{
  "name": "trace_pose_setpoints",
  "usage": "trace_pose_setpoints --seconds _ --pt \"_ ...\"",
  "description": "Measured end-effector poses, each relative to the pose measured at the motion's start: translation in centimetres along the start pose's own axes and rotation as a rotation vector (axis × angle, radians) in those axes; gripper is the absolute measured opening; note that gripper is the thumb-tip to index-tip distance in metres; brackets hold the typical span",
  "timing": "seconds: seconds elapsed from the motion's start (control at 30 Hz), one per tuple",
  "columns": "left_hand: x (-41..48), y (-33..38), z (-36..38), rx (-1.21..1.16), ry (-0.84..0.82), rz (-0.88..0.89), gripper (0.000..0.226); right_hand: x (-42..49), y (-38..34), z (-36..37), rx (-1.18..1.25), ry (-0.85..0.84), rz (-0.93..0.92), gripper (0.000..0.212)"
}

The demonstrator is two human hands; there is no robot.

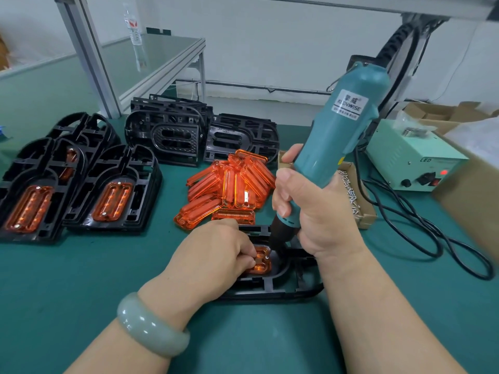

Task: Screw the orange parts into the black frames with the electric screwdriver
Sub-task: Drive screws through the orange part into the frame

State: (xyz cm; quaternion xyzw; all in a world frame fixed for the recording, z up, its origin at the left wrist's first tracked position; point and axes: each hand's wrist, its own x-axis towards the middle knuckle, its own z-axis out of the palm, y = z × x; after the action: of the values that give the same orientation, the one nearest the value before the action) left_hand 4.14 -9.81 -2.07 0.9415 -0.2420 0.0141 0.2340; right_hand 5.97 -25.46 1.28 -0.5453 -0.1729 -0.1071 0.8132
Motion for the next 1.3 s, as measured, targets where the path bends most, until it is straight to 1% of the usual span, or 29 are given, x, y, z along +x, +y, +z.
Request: trace_pose_setpoints --seconds 0.17,0.4,0.53,0.67,0.8,1.0,1.1,1.17,1.3 --pt "0.0 0.0 -0.1 -0.010 0.001 -0.008 0.017 0.1 -0.1 -0.2 -0.028 -0.029 0.010 0.020" --pt "0.1 0.0 0.1 -0.019 0.004 -0.031 0.015 0.0 0.1 -1.0 0.097 -0.031 0.013 0.021" --pt "0.0 -0.1 0.0 -0.025 0.008 -0.043 0.015 -0.1 0.1 -1.3 0.121 -0.012 0.014 0.022" --pt "-0.1 -0.1 -0.1 -0.020 0.000 -0.050 0.015 -0.3 0.1 -1.3 0.114 0.015 -0.013 0.023" --pt "-0.1 -0.1 -0.2 -0.007 -0.008 -0.056 0.015 -0.6 0.0 -1.1 0.091 -0.014 -0.063 0.023" --pt "0.1 0.1 -0.3 0.012 -0.023 -0.052 0.015 -0.9 -0.4 -0.9 0.075 -0.002 -0.071 0.032" --pt "0.0 0.2 -0.3 0.019 -0.029 -0.051 0.017 -0.9 -0.9 -0.9 0.131 -0.077 -0.093 0.049" --pt "0.1 0.2 -0.3 0.025 -0.033 -0.056 0.019 -0.7 -1.1 -1.0 0.173 -0.111 -0.103 0.051" --pt "0.2 0.1 -0.2 0.042 -0.043 -0.058 0.021 -0.4 -1.0 -1.1 0.218 -0.057 -0.058 0.054"
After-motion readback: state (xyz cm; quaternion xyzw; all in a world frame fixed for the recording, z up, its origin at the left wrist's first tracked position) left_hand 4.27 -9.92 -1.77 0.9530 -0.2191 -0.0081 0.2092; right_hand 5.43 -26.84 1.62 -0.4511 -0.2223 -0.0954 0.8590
